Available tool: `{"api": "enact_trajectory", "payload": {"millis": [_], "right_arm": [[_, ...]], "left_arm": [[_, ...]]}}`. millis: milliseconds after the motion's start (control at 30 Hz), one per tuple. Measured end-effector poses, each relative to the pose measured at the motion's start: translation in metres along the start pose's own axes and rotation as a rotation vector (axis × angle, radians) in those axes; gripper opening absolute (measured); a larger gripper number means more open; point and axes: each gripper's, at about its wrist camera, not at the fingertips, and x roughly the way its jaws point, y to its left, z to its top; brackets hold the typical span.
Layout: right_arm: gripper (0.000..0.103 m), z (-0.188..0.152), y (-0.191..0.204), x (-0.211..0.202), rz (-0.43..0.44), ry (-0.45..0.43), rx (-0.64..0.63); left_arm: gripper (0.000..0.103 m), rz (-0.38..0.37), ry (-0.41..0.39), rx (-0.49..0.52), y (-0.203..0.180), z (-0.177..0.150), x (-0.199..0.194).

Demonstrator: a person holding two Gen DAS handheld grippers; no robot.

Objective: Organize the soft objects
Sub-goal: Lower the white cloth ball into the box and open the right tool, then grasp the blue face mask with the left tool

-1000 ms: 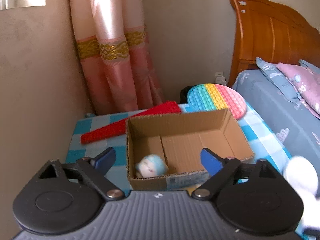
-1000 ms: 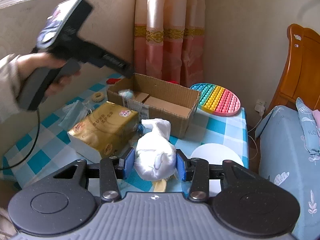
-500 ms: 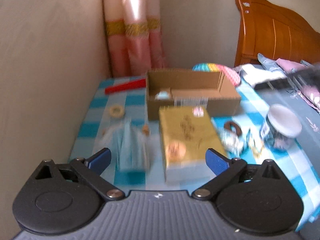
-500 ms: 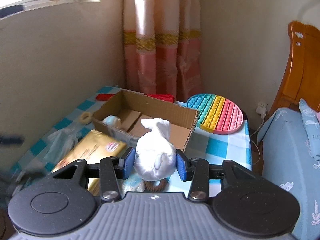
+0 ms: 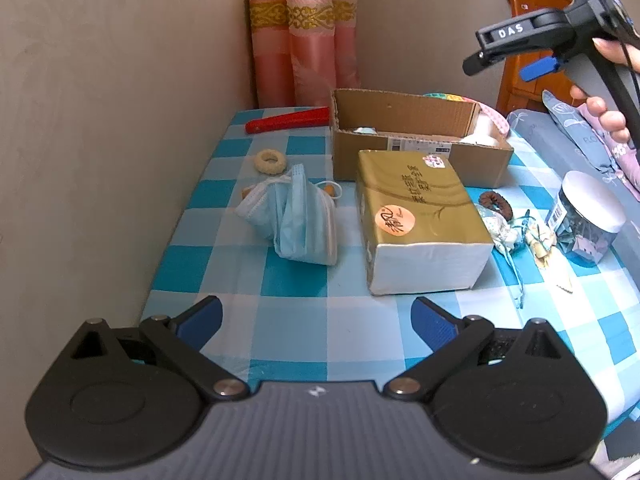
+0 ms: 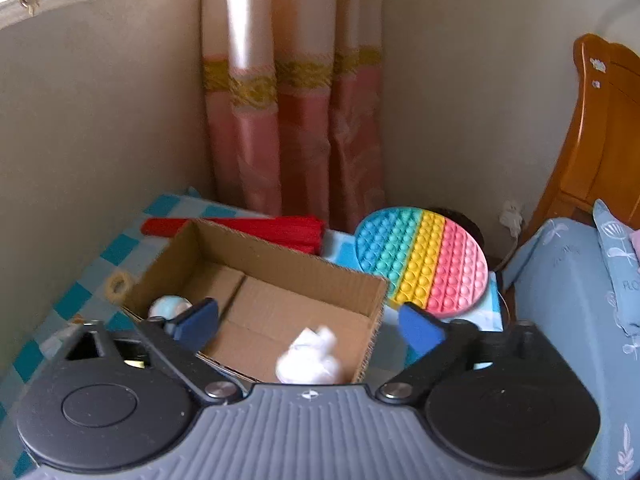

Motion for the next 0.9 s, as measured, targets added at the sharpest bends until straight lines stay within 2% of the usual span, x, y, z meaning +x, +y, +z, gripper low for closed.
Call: {"api": "enact_trajectory", "payload": {"millis": [400,700,900], "right_arm": [[0.103,-0.036,0.027,-0.045,0.051,0.016,-0.055],[0.103,-0.102,0.052,-0.079,0.023,-0.045,-0.113],[0.103,-0.143,0.061,-0.078,0.022,0.012,-0.115]], "left_arm": [[0.1,0.006,-0.002,-0.005,0.006,-0.002,-0.001],[0.1,0.028,-0.005,-0.025,0.017,-0.006,0.005],[0.1,0.041,0.005,-0.026,0.023,-0.007,0.013]]}}
